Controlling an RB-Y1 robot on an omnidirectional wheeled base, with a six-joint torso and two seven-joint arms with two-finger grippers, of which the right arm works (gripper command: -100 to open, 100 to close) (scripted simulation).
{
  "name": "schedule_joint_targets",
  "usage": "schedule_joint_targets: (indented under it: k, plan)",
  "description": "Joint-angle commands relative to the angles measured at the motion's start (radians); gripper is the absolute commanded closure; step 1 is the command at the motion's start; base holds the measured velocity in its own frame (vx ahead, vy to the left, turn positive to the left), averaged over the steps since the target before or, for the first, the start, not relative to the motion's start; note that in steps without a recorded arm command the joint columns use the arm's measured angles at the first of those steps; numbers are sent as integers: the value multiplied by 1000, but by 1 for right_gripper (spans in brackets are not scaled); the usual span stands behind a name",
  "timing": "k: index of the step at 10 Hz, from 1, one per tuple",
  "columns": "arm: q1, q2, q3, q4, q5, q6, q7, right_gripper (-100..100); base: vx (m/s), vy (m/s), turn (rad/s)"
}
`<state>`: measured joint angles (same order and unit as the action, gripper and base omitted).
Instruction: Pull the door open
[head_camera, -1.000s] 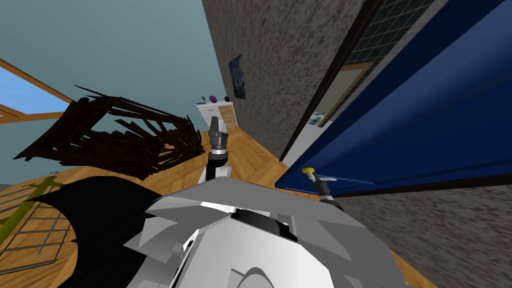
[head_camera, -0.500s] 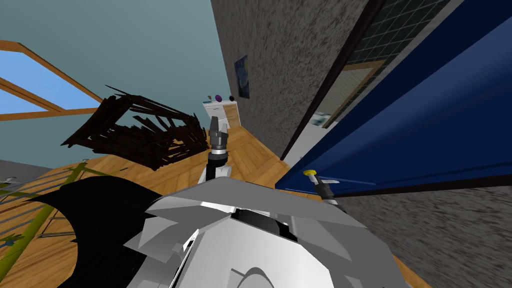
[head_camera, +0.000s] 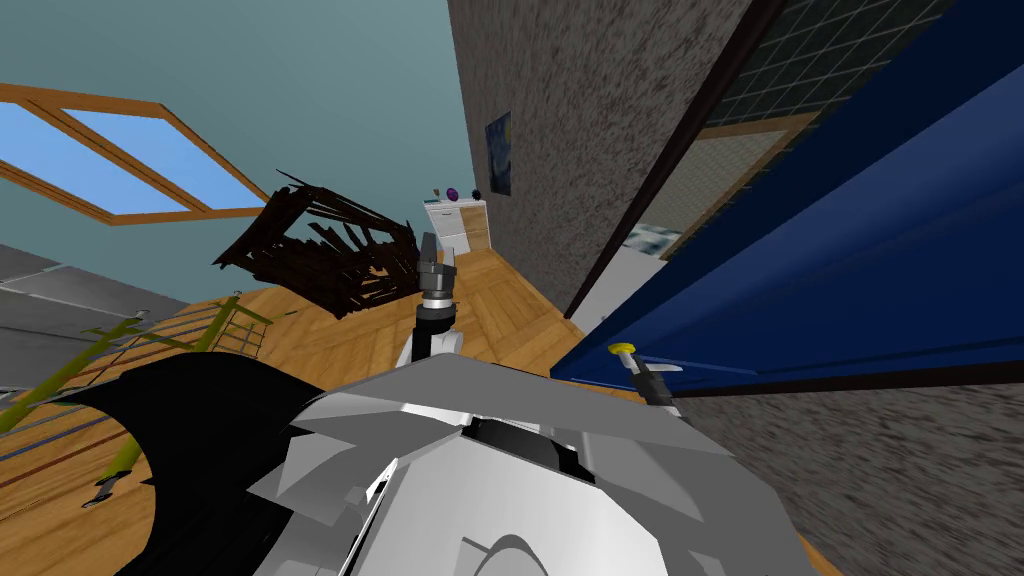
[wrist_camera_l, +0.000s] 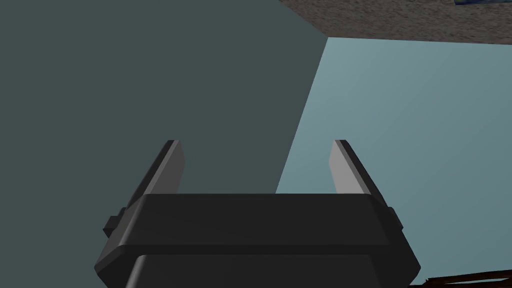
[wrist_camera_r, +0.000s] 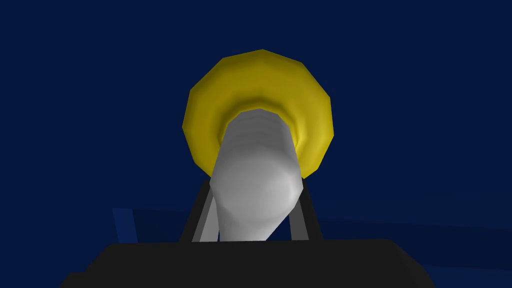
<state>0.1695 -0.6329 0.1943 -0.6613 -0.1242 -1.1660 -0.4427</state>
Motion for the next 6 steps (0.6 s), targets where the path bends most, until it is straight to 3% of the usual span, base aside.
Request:
schedule_joint_targets:
  k: [1, 5, 6]
  plan:
    - [5, -10, 0, 18, -4, -20, -2, 100, -192, -60, 134]
    - [21, -26, 8, 43, -9, -69, -10, 100, -211, -84, 161]
    - [13, -17, 13, 45, -5, -64, -11, 100, -91, -39, 37]
